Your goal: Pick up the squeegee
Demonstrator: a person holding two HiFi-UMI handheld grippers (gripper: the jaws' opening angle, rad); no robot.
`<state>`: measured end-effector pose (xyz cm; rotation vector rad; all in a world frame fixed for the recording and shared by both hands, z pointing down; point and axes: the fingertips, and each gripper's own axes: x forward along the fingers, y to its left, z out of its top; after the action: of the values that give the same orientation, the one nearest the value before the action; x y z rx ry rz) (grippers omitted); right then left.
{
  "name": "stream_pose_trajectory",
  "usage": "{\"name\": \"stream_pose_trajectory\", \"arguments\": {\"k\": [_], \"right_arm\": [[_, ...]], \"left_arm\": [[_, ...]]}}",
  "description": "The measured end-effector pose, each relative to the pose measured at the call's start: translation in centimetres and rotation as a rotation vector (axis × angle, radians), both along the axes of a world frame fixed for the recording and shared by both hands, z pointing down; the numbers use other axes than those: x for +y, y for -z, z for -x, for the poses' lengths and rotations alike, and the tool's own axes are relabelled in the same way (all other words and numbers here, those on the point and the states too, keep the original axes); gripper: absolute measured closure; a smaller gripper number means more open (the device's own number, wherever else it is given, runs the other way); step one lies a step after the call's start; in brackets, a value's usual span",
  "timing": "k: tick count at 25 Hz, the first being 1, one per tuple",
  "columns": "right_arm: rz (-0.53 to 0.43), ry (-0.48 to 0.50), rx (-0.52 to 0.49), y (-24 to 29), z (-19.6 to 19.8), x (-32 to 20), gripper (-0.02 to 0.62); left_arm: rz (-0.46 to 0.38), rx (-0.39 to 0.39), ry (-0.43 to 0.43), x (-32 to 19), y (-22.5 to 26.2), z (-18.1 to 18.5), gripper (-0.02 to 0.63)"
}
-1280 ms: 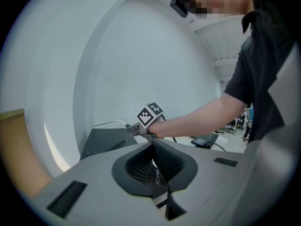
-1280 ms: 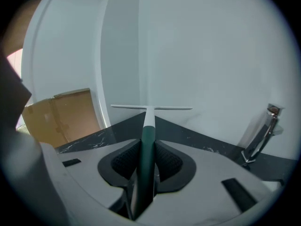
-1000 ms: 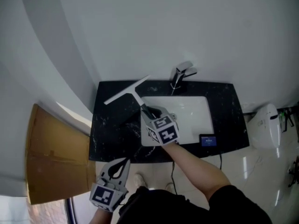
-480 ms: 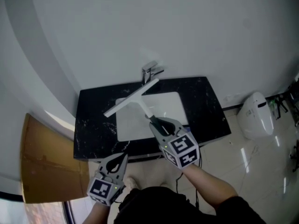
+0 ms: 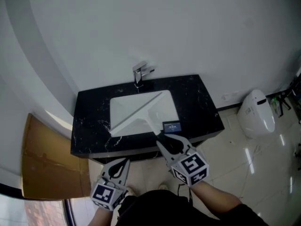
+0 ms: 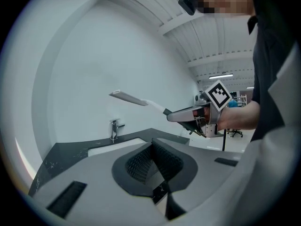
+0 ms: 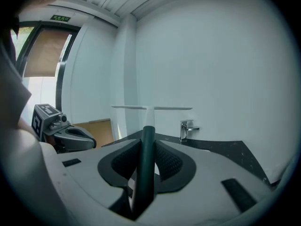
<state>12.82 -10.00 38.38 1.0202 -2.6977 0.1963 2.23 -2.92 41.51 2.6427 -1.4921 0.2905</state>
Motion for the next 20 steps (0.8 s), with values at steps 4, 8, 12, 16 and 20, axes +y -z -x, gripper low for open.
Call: {"name": "stream_pose_trajectory", "arguments": {"k": [4,8,12,16,20], "right_arm": [[0.015,-0.022,-0.032,-0.6,-0.2,2.2,0.502],[0.027,-0.061,-0.059,-1.0,0.3,4.1,0.502],[0.049,-0.080,-0.073,-1.8,1.2,6.2,0.502],[0.045,-0.084,-0.079,-2.1,1.8,7.7,0.502],[0.018,-0.065,-0.065,-2.3,1.9,8.2,0.502]], "left_arm": [[0.009,0.008,-0.011,0.6,-0.2,0.6,0.606],[0.014,-0.009,-0.070,1.3,-0.4,1.3,0.606],[0.026,-0.013,-0.099,1.9,-0.8,2.2,0.606],[0.032,-0.010,-0.111,2.1,-1.0,2.7,0.606],[0.033,0.000,-0.100,2.2,-1.4,3.1,0.606]]}}
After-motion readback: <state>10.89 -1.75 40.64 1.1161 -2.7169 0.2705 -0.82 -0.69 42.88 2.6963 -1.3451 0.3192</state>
